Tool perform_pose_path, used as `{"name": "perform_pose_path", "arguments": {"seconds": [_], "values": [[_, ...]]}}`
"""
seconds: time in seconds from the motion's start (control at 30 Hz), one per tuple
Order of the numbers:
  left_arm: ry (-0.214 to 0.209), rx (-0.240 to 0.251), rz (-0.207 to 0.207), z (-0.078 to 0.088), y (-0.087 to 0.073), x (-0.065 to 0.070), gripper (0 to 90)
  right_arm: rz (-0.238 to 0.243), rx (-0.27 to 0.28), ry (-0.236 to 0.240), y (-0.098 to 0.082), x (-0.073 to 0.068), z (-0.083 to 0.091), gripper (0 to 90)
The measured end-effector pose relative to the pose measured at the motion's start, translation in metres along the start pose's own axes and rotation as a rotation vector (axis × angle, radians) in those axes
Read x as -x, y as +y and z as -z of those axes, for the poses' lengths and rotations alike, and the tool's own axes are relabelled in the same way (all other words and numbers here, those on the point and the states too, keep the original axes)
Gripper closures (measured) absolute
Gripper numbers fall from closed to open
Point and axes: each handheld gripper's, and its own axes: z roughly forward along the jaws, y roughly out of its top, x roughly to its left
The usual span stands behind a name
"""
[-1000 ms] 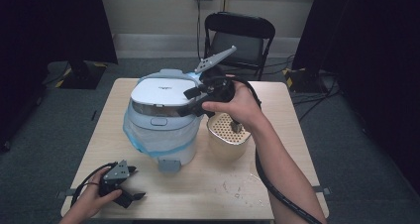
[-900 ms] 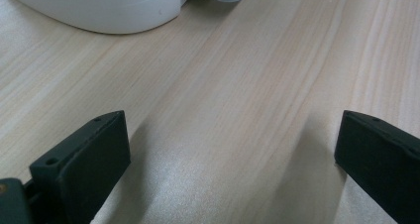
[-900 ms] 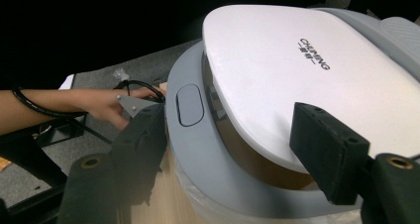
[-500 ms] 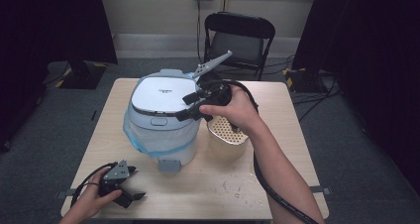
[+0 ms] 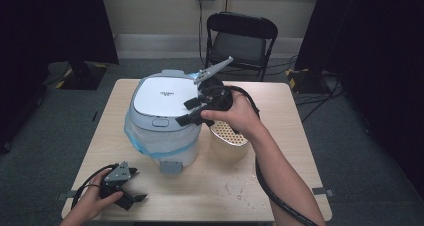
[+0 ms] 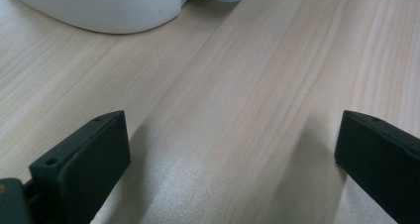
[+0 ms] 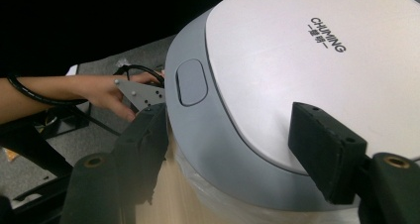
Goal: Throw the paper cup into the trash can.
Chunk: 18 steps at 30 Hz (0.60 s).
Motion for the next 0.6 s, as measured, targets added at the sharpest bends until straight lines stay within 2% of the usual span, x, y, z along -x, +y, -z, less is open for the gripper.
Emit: {"name": "perform_pose_path", "arguments": {"seconds": [0.07, 0.2, 0.27, 0.43, 0.47, 0.6], "values": [[0.000, 0.000, 0.000, 0.0000, 0.0000, 0.0000, 0.1, 0.006, -0.003, -0.008, -0.0002, -0.0002, -0.0001, 33.7], [0.001, 0.000, 0.000, 0.0000, 0.0000, 0.0000, 0.1, 0.020, -0.028, -0.039, 0.0027, -0.0010, 0.0014, 49.5], [0.001, 0.001, 0.001, 0.0000, 0.0000, 0.0000, 0.1, 0.010, -0.035, -0.053, 0.0034, -0.0007, 0.0021, 60.2], [0.001, 0.000, 0.001, 0.0000, 0.0000, 0.0000, 0.0, -0.062, -0.022, -0.103, 0.0025, 0.0032, 0.0028, 79.0], [0.001, 0.000, 0.001, 0.0000, 0.0000, 0.0000, 0.1, -0.075, -0.018, -0.119, 0.0024, 0.0033, 0.0028, 81.7], [0.000, 0.000, 0.001, 0.0000, 0.0000, 0.0000, 0.1, -0.057, -0.035, -0.164, 0.0039, 0.0005, 0.0015, 85.9]]}}
